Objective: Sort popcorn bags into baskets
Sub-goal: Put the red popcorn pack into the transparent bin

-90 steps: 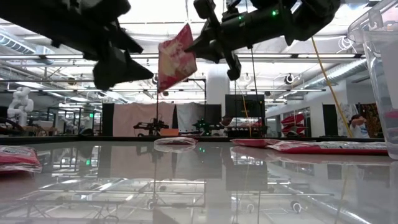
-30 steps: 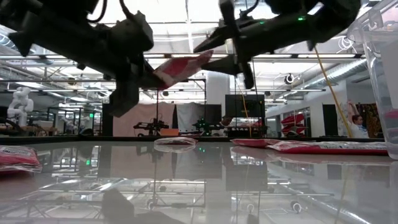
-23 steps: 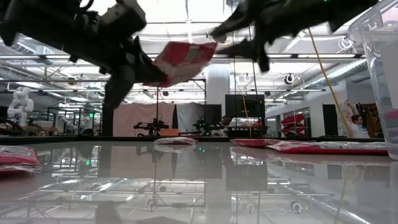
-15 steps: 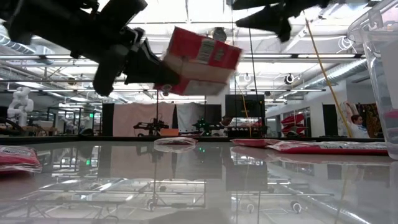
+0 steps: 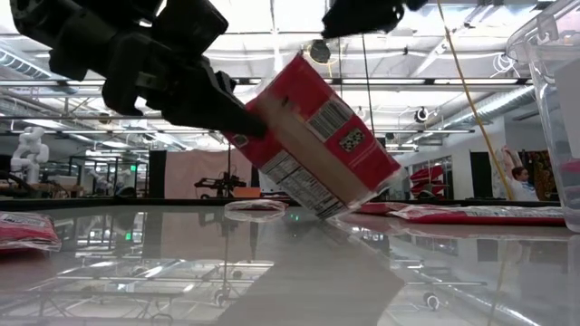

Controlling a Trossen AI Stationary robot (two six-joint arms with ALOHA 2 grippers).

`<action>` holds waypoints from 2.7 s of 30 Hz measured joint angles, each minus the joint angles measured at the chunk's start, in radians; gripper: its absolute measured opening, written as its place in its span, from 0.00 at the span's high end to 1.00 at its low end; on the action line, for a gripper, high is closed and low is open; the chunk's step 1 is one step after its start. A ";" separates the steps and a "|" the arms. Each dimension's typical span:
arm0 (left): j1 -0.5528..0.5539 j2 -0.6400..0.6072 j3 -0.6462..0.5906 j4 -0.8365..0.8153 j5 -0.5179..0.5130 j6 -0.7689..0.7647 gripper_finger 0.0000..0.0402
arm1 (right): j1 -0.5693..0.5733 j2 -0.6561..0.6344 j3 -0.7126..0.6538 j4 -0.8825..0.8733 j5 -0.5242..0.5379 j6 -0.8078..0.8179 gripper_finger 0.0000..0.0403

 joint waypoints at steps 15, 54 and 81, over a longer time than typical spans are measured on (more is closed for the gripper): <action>0.006 0.000 0.000 0.003 0.000 -0.009 0.94 | 0.006 0.285 0.251 -0.479 -0.039 0.038 0.53; -0.038 0.001 0.000 -0.104 -0.039 -0.151 0.88 | -0.047 0.194 0.232 -0.417 -0.221 0.066 0.98; -0.098 0.001 0.000 -0.317 -0.096 -0.416 0.88 | -0.079 0.130 0.827 -1.266 -0.329 0.387 0.96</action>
